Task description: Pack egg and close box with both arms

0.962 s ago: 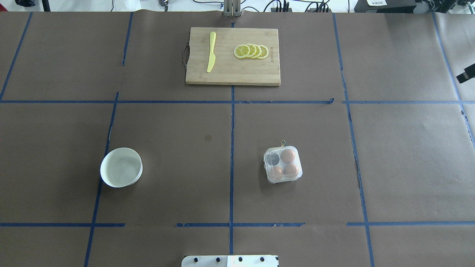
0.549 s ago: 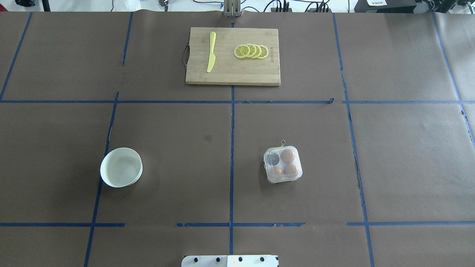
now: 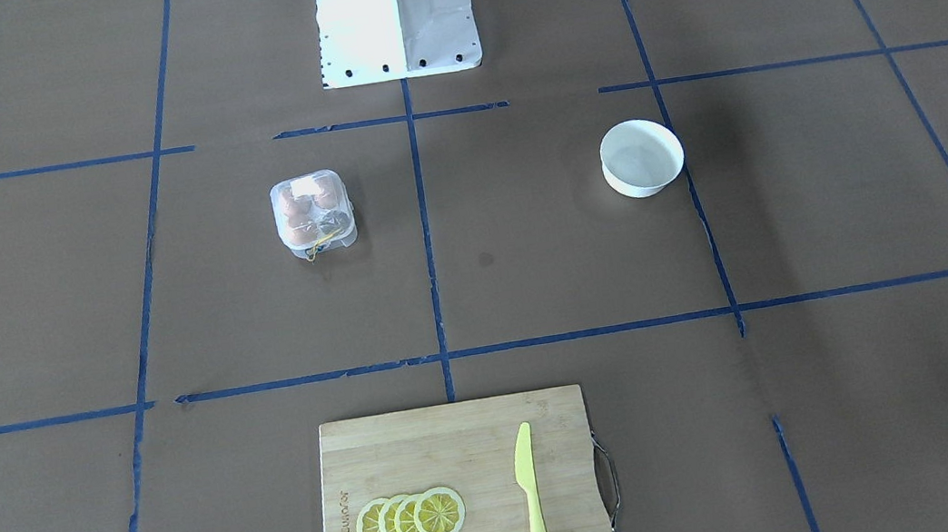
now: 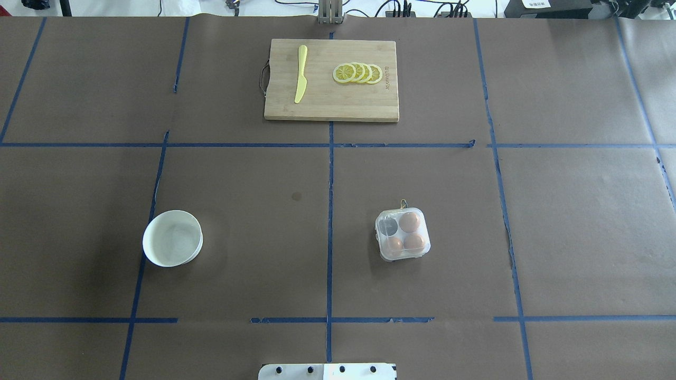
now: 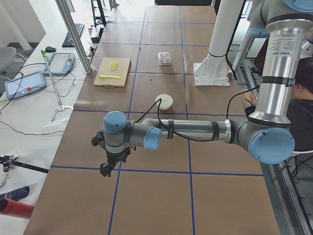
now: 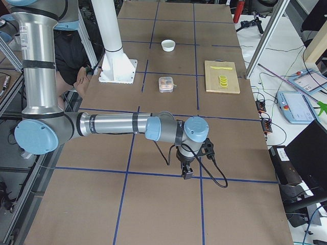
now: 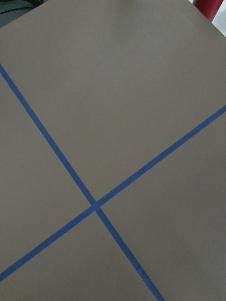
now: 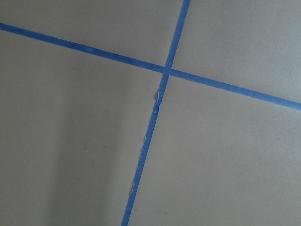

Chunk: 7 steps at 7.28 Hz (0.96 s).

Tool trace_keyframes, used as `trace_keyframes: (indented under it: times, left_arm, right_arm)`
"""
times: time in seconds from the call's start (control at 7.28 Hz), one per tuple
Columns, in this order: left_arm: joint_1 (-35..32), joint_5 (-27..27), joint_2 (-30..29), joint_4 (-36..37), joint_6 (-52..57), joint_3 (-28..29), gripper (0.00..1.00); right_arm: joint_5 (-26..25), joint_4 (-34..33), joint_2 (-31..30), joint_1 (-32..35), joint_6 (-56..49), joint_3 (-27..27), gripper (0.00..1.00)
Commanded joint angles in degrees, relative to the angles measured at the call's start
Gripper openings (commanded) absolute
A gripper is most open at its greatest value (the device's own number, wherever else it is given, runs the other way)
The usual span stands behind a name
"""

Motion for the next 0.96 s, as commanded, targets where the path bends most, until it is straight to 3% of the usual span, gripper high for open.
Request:
trace_keyframes:
  times: [0.0, 0.27, 0.55, 0.82]
  left_arm:
    - [-0.03, -3.29, 0.4, 0.21, -6.77, 0.18, 1.0]
    - [0.06, -9.44, 0.92, 0.3, -11.55, -0.17, 1.0]
    - [0.06, -9.91, 1.1, 9.91, -12.16, -8.03, 1.0]
    - [-0.03, -9.82, 1.19, 12.17, -12.17, -9.23, 1.0]
  right_arm:
    - [5.67, 2.88, -4.47, 3.33, 0.2, -0.02, 1.0]
    - [5.71, 3.16, -5.46, 4.84, 5.26, 1.64, 1.0]
    - [5.19, 3.25, -7.38, 4.84, 6.0, 4.45, 1.0]
    - [3.88, 3.25, -7.48, 4.84, 6.35, 4.9, 1.0]
